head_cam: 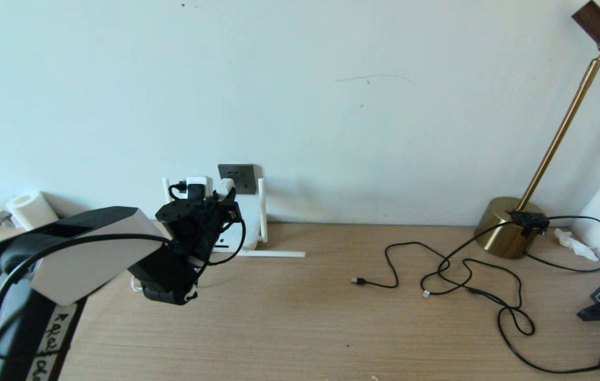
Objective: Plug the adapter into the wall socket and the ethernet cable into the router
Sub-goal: Plug plug into socket
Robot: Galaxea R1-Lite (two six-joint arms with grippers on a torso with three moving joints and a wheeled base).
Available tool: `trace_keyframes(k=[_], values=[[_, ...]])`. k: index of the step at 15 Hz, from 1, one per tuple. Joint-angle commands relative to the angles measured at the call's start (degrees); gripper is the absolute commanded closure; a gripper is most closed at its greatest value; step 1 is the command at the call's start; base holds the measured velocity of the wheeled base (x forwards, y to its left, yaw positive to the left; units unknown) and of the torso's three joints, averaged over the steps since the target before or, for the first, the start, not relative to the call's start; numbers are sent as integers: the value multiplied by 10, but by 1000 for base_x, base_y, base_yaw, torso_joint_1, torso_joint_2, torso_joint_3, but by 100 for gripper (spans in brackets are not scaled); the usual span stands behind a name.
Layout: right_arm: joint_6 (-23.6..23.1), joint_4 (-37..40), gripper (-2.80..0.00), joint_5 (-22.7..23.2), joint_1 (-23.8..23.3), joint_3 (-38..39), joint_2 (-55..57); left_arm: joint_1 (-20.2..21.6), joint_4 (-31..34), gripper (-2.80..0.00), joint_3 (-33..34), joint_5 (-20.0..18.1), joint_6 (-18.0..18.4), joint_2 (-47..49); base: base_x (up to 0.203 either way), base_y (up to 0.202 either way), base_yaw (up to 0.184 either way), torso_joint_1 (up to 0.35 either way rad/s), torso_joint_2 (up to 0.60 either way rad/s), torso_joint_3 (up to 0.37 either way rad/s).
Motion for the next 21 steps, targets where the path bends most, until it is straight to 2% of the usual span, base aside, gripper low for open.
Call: trace_keyframes(k=[1, 6, 21], values=[[0, 0, 0, 0, 0, 0, 0, -7, -5, 0, 0, 1, 0, -9, 0, 0, 0, 0, 0, 0], [0, 0, 0, 0, 0, 0, 0, -21, -5, 0, -1, 11, 0, -14, 0, 0, 0, 0, 0, 0], [0, 0, 0, 0, 0, 0, 0, -8, -5, 0, -12, 12, 8, -2, 0, 0, 0, 0, 0, 0]])
